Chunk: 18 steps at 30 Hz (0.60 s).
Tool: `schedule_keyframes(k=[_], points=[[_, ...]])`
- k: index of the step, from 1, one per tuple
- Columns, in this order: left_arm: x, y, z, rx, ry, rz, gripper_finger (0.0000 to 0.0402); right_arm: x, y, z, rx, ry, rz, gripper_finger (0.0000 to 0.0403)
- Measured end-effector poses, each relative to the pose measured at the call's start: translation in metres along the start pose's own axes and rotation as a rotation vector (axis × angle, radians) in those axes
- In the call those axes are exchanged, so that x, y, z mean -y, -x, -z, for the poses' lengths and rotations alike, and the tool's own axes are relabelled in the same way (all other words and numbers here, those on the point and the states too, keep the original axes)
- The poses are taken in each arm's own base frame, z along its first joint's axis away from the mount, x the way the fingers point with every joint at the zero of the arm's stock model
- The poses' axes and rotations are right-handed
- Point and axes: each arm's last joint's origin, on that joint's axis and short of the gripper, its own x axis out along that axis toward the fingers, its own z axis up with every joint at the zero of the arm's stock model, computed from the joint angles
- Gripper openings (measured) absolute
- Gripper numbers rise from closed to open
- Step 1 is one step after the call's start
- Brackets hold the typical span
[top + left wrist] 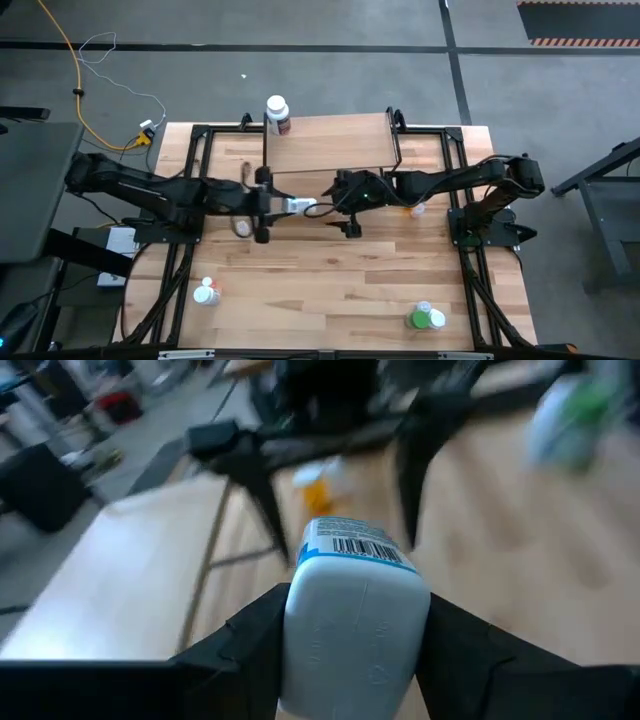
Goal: Pick and place medicine bottles onto shelf by color
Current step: Put the top white blue pill bottle on the shelf
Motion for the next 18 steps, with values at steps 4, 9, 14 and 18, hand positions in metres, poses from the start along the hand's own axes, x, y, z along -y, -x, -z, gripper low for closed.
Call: schedule_keyframes(k=[4, 9, 14, 18], points=[[-0.003, 0.020, 0.008, 0.172, 0.079, 0.001, 0.0168, 0.002, -0.003, -0.003, 0.125, 0.051, -0.007, 0.0376], [-0.010, 0.042, 0.017, 0.356, 0.150, -0.037, 0.0168, 0.014, 0.005, 0.015, 0.316, 0.034, 0.090, 0.0376], [-0.014, 0.050, 0.022, 0.463, 0.204, -0.064, 0.0168, 0.023, 0.017, 0.022, 0.562, -0.066, 0.163, 0.0376], [-0.016, 0.049, 0.022, 0.482, 0.246, -0.070, 0.0168, 0.023, 0.021, 0.022, 0.642, -0.113, 0.164, 0.0376]])
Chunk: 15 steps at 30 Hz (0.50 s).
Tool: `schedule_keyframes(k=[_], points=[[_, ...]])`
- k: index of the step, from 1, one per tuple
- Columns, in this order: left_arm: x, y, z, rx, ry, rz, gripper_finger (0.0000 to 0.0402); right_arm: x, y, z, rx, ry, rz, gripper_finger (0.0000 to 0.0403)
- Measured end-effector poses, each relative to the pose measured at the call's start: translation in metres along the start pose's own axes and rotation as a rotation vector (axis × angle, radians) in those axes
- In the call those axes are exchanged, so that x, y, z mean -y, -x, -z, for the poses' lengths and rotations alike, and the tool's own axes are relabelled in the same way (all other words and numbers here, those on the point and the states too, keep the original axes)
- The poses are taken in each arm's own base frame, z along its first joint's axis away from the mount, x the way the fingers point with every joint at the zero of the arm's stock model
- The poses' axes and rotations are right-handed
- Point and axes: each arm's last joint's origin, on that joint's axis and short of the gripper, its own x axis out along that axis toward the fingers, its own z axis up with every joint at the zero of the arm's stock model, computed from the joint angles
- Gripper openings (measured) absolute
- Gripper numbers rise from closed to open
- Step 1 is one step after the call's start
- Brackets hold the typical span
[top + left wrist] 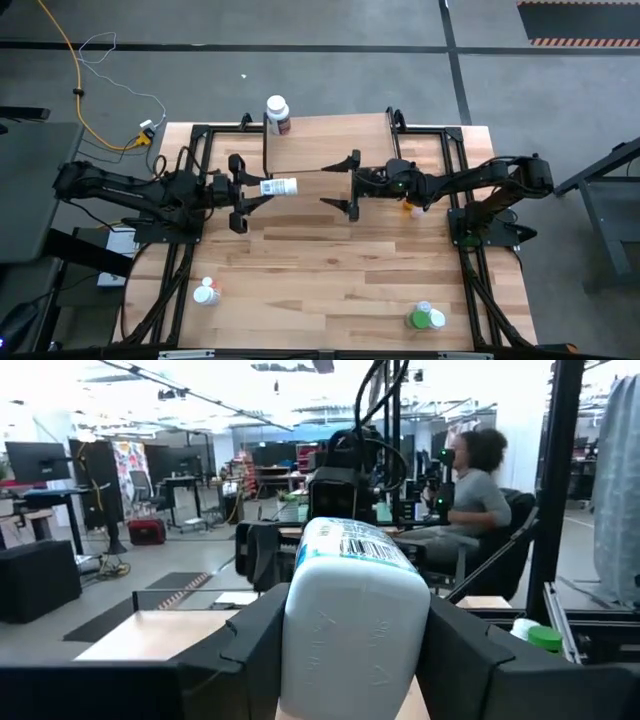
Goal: Pick and place medicine bottles onto shelf by color
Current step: Put the top white blue pill bottle on the shelf
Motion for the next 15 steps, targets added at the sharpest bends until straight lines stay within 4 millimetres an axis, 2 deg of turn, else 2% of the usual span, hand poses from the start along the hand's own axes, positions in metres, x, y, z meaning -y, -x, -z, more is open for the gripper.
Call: schedule_keyframes(k=[15], points=[[0.009, -0.025, 0.019, -0.034, 0.035, 0.025, 0.0168, -0.004, -0.001, -0.001, 0.011, -0.146, -0.021, 0.0376]])
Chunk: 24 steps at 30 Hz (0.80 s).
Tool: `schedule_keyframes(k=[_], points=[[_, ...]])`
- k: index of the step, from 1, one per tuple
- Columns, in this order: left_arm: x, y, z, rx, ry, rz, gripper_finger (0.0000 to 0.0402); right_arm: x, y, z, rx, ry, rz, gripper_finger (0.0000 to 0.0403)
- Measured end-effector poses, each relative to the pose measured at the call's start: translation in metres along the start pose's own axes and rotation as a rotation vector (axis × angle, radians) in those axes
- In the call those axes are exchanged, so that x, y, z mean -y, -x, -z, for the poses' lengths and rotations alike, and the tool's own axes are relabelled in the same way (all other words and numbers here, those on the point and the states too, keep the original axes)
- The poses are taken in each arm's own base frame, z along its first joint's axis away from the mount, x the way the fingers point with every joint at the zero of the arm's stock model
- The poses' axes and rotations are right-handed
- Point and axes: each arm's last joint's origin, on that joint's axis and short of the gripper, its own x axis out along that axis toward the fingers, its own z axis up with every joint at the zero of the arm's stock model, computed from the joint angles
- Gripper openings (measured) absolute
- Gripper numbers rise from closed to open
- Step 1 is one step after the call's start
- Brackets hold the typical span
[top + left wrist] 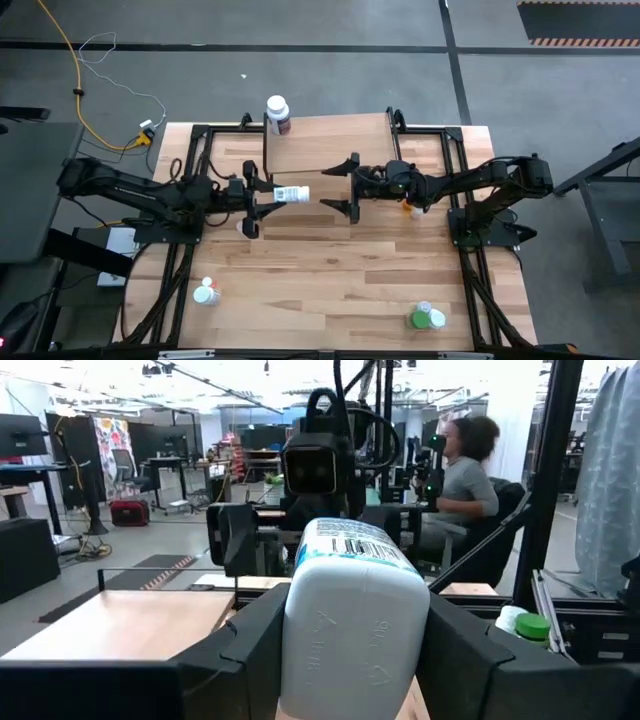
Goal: Pick and place medicine bottles onto shelf by color
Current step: Put the top white blue pill bottle on the shelf
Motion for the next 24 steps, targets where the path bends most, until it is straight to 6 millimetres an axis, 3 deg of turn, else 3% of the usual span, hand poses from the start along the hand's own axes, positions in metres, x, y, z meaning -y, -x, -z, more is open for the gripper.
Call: schedule_keyframes(k=[10, 16, 24], points=[[-0.007, -0.009, 0.007, -0.013, 0.087, -0.043, 0.0168, -0.016, -0.004, -0.001, 0.067, 0.027, -0.134, 0.0376], [-0.013, -0.013, 0.008, 0.005, 0.133, -0.017, 0.0168, -0.012, -0.007, 0.003, 0.077, 0.020, -0.037, 0.0376], [-0.011, -0.014, -0.004, 0.136, 0.210, 0.018, 0.0168, -0.014, -0.010, 0.003, 0.154, 0.026, -0.056, 0.0376]])
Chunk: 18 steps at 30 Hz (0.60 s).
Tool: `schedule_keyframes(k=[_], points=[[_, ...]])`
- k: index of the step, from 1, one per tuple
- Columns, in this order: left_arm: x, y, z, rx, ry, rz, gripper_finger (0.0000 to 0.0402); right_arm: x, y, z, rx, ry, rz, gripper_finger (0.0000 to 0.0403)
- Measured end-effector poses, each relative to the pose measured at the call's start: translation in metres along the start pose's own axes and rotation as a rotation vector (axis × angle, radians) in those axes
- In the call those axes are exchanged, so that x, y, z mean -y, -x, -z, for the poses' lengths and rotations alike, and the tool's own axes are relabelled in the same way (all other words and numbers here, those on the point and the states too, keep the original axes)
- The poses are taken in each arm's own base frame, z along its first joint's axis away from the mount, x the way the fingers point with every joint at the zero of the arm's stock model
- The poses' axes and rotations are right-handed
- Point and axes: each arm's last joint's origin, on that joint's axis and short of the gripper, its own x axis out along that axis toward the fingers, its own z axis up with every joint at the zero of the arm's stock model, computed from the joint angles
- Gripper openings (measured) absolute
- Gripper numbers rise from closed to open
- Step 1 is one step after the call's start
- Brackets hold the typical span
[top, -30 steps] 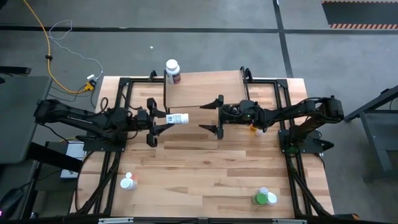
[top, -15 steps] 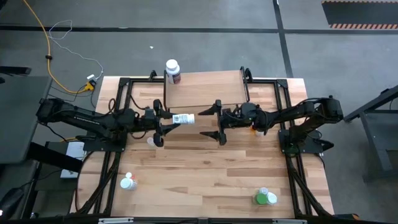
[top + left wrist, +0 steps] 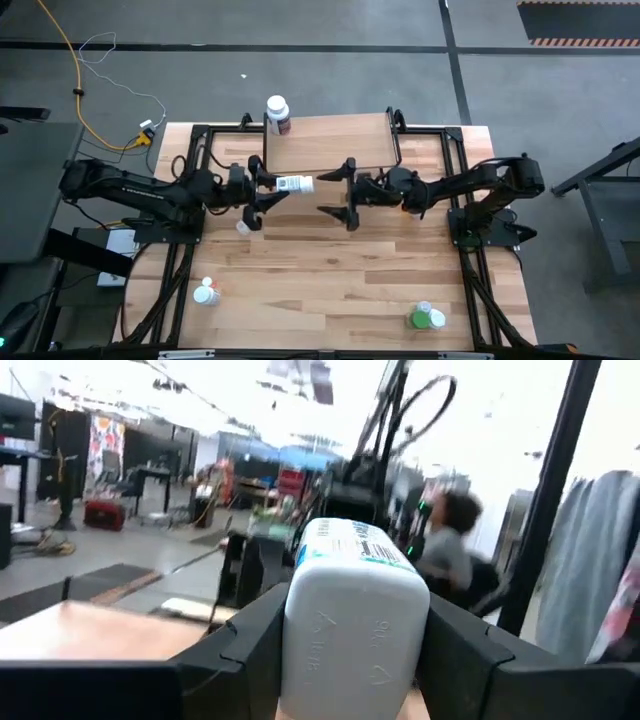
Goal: Pick and place medicine bottles onto shelf by color
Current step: Put the top white blue pill bottle on the shelf
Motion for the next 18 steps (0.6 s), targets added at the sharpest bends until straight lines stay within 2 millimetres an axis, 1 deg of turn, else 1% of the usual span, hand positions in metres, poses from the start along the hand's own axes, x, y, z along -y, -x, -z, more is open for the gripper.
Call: schedule_keyframes(k=[2, 5, 8, 10, 13, 15, 18], points=[[0.004, -0.003, 0.001, 0.036, 0.024, 0.018, 0.0168, -0.002, -0.003, 0.003, 0.063, -0.001, -0.005, 0.0376], [0.008, -0.002, 0.007, 0.167, 0.072, 0.030, 0.0168, -0.001, -0.006, 0.010, 0.153, -0.026, 0.012, 0.0376], [0.010, 0.003, 0.021, 0.281, 0.109, -0.015, 0.0168, 0.002, -0.010, 0.013, 0.263, -0.083, 0.015, 0.0376], [0.009, 0.006, 0.024, 0.367, 0.128, -0.047, 0.0168, 0.003, -0.016, 0.013, 0.321, -0.110, 0.002, 0.0376], [0.008, -0.001, 0.036, 0.328, 0.133, -0.094, 0.0168, 0.004, -0.031, 0.014, 0.354, -0.142, -0.007, 0.0376], [0.008, -0.006, 0.036, 0.343, 0.140, -0.106, 0.0168, 0.005, -0.044, 0.013, 0.374, -0.158, -0.012, 0.0376], [0.009, -0.015, 0.041, 0.316, 0.127, -0.103, 0.0168, 0.007, -0.062, 0.014, 0.393, -0.182, -0.013, 0.0376]])
